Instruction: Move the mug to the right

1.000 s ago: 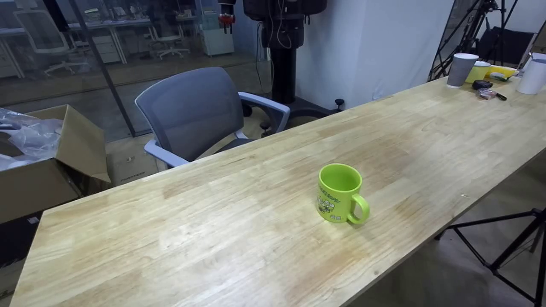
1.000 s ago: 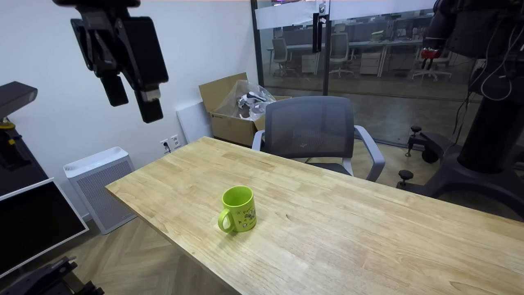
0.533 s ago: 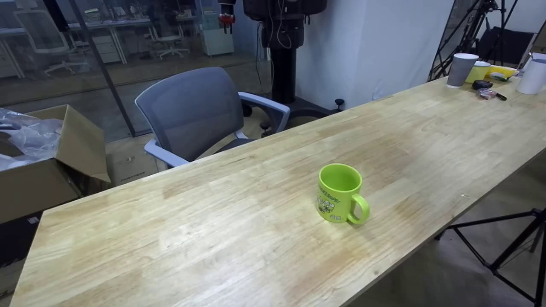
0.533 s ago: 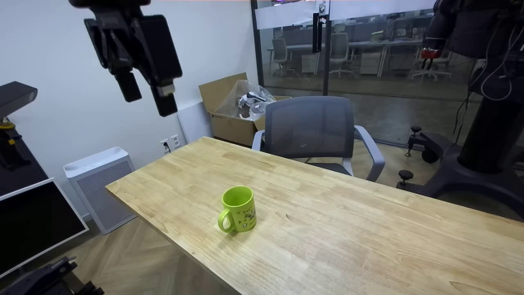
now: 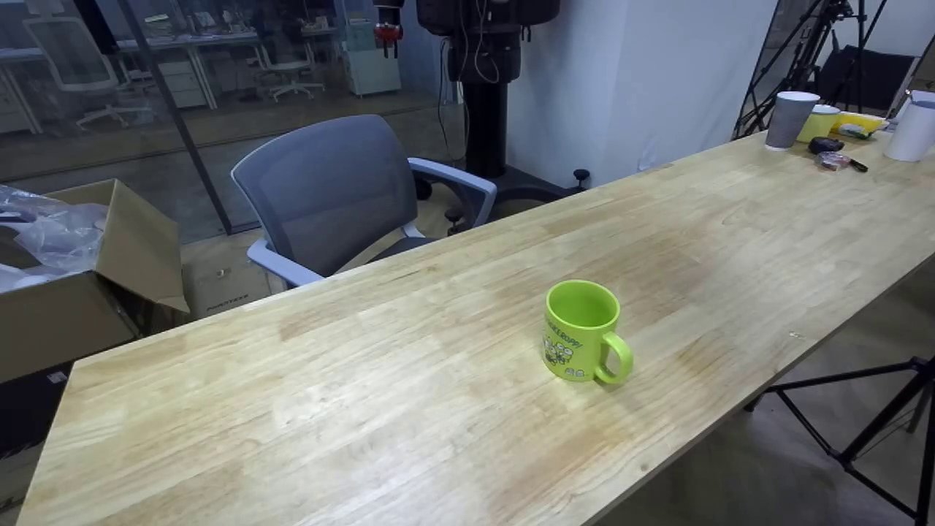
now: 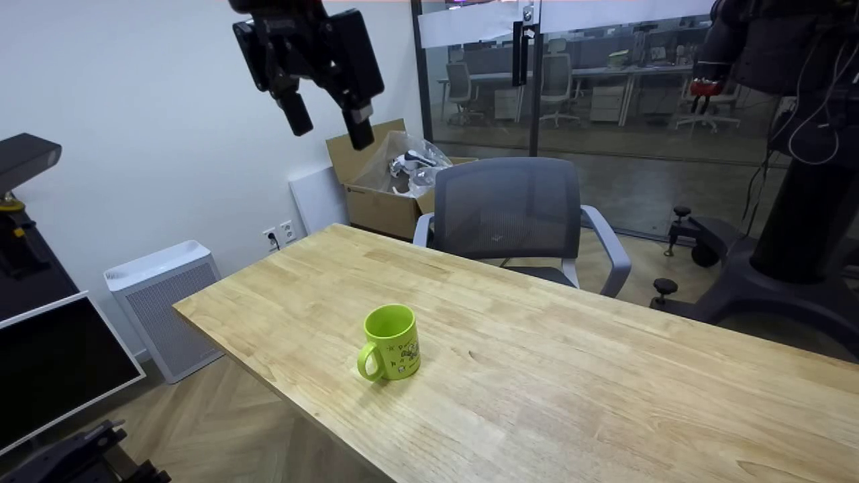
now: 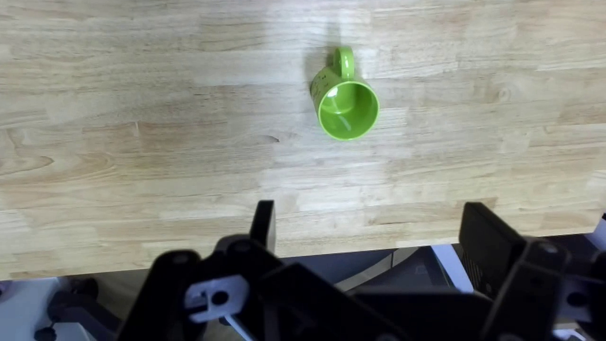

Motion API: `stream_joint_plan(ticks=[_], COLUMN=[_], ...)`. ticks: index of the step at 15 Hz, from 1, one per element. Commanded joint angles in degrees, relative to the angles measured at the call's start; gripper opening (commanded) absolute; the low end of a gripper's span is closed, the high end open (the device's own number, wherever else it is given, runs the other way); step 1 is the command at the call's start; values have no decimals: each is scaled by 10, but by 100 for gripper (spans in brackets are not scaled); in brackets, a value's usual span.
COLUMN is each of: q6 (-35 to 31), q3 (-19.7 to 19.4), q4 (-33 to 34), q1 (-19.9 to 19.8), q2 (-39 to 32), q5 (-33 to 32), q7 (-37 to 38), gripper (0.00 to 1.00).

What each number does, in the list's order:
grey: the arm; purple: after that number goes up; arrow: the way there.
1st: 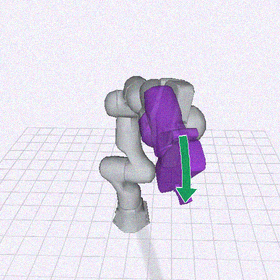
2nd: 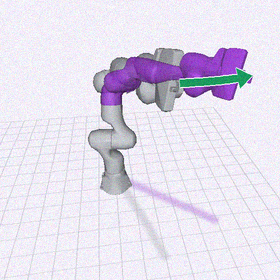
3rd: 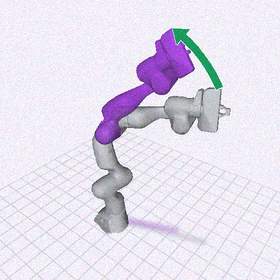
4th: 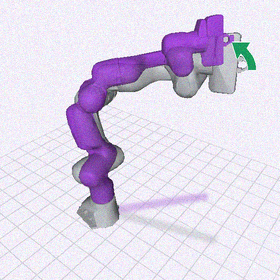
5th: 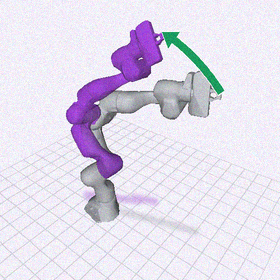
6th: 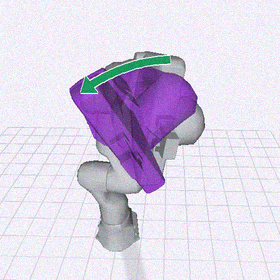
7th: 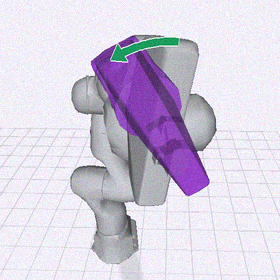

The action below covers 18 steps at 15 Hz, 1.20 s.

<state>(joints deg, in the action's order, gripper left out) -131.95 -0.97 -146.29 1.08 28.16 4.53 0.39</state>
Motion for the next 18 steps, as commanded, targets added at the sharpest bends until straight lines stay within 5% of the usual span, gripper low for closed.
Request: stream_joint_plan(ticks=[1, 18], q6=[-23, -89], q3=[2, 22], q4=[49, 171], q1=[1, 11], q2=[-86, -358], q5=[4, -52], q7=[1, 57], gripper=[100, 100])
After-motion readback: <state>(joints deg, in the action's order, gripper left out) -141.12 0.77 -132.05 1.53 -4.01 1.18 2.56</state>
